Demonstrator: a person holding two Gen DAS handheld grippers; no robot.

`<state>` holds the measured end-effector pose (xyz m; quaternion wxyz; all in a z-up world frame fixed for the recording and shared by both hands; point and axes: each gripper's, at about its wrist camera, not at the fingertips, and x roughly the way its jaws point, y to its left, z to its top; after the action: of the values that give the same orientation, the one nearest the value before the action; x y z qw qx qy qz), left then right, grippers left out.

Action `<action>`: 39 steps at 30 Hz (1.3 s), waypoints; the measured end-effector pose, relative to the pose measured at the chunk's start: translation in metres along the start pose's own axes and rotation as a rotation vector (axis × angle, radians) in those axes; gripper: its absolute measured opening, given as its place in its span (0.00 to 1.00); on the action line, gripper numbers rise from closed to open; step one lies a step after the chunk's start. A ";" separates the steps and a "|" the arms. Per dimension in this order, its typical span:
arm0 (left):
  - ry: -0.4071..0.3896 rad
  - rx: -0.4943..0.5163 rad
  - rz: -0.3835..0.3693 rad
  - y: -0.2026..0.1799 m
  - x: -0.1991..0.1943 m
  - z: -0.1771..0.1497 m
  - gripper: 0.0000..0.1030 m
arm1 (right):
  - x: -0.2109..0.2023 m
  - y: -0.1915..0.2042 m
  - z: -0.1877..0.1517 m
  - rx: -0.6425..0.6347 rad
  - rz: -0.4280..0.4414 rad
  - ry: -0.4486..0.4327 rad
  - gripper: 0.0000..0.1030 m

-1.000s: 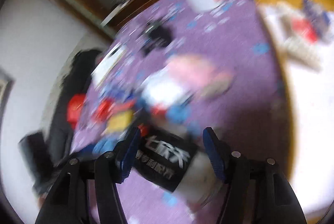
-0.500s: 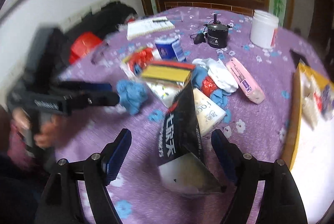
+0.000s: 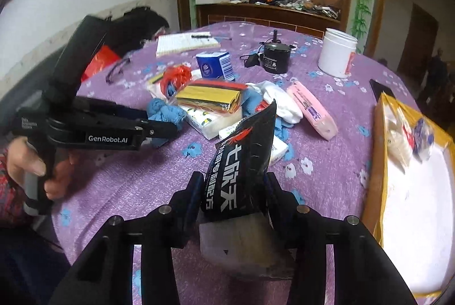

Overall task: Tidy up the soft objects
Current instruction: 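Grasp the blue towel with the left gripper, then release the black bag into the tray with right while left holds the blue towel above it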

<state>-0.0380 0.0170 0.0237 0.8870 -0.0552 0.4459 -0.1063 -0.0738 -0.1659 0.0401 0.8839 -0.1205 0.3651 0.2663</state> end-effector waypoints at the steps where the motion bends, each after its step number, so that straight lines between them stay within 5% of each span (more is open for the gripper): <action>1: -0.010 0.008 -0.010 -0.003 -0.004 0.001 0.39 | -0.002 -0.002 -0.001 0.014 0.006 -0.007 0.43; 23: -0.044 0.090 -0.113 -0.044 -0.025 0.008 0.39 | -0.034 -0.039 -0.011 0.227 0.092 -0.113 0.43; 39: -0.035 0.230 -0.194 -0.127 -0.030 0.032 0.39 | -0.077 -0.101 -0.034 0.435 0.085 -0.229 0.43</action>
<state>-0.0476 -0.0991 0.0906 0.8806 0.0023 0.4080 -0.2410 -0.0826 -0.2928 0.0726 0.9127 0.1189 0.3160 0.2303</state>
